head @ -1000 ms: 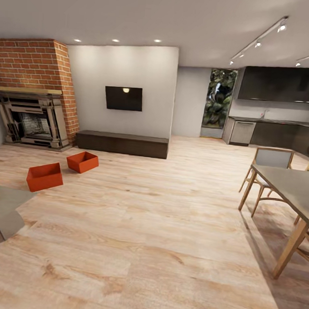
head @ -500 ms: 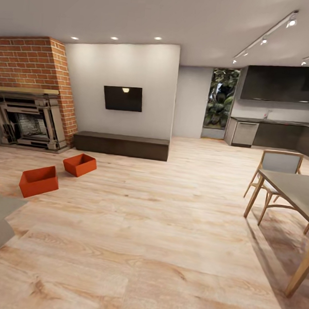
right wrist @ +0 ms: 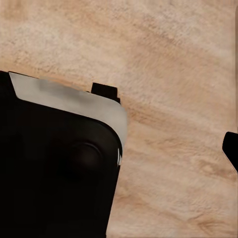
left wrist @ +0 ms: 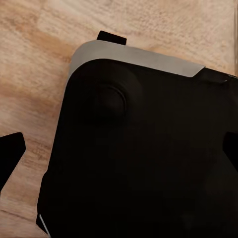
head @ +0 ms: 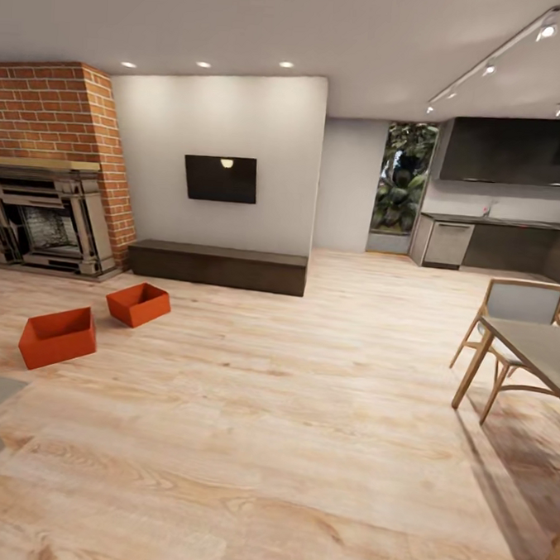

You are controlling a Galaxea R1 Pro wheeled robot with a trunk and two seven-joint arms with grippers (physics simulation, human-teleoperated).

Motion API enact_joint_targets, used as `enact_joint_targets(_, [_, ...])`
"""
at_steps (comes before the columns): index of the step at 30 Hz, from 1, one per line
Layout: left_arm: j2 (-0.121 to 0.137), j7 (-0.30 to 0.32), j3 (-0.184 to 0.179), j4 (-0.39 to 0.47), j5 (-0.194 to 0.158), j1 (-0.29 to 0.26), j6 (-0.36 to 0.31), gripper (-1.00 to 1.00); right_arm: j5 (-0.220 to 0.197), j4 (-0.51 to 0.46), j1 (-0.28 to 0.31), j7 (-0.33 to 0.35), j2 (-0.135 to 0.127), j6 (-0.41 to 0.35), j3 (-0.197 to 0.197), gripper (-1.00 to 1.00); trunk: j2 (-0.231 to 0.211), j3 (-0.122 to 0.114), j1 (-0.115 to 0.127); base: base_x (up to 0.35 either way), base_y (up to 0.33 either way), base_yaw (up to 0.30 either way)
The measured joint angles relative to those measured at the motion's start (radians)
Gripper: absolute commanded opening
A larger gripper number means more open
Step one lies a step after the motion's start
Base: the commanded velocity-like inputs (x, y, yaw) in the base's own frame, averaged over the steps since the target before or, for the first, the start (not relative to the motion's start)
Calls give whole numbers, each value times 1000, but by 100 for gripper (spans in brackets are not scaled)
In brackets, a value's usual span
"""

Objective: Move the two storage containers from the living room to the garage. In the garage, place one container on the floor and stack the other container on top of it (either order is fine).

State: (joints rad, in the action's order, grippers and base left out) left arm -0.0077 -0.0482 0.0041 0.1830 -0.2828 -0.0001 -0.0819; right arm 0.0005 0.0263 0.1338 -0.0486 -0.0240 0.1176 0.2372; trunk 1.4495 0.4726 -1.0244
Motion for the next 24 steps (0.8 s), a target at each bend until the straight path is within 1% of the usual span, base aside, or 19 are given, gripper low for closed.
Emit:
enact_joint_targets(8, [2,0,0,0,-2,0,-1,100,4,0,0,1,4,-2,1,100,0,0,0,331,0,0])
enact_joint_targets(14, [2,0,0,1,-5,0,-1,100,0,0,0,1,0,-2,0,100,0,0,0,331,0,0])
enact_joint_targets(24, [0,0,1,1,-3,0,3,100,3,0,0,0,2,-1,2,100,0,0,0,331,0,0])
